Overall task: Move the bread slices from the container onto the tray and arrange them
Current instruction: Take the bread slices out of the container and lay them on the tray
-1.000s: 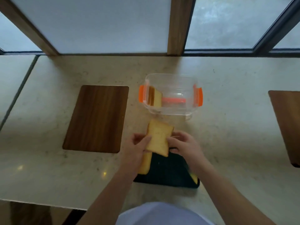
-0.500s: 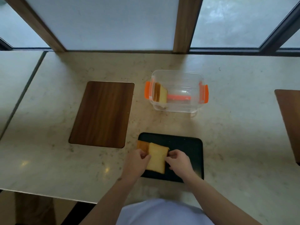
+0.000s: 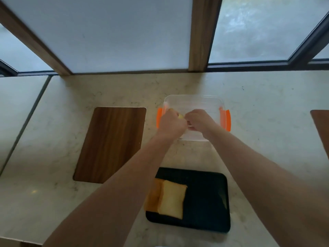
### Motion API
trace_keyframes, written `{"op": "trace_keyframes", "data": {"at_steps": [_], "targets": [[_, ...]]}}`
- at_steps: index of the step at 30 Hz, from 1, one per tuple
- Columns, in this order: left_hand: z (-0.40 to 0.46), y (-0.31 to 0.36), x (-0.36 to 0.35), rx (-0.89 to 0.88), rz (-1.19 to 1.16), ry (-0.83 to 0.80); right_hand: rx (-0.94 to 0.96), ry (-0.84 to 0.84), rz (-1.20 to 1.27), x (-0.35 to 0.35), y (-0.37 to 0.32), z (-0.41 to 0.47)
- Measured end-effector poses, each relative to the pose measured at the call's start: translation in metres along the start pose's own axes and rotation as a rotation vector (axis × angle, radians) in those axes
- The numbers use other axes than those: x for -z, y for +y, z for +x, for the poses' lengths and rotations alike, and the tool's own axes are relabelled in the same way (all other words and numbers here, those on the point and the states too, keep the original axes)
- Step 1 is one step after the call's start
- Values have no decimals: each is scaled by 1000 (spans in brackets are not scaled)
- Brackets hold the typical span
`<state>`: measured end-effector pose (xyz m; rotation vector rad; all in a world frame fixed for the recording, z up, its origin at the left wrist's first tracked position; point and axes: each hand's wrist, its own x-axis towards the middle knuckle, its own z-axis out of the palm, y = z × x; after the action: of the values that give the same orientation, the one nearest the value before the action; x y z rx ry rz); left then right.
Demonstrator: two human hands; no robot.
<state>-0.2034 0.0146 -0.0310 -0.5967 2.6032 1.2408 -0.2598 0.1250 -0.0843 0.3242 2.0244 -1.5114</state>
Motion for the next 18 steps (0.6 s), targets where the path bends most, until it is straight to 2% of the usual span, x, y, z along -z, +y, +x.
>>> {"op": "trace_keyframes", "data": {"at_steps": [2, 4, 9, 16, 18], "targets": [[14, 12, -7, 117, 4, -45, -138, -49, 24, -5, -1, 24], [25, 15, -12, 161, 25, -51, -221, -99, 13, -10, 5, 38], [38, 13, -25, 171, 115, -44, -283, -144, 50, -17, 20, 57], [46, -4, -40, 181, 48, 21, -354, -144, 17, -18, 23, 70], [49, -5, -42, 180, 158, 5, -362, -143, 25, -19, 22, 71]]}}
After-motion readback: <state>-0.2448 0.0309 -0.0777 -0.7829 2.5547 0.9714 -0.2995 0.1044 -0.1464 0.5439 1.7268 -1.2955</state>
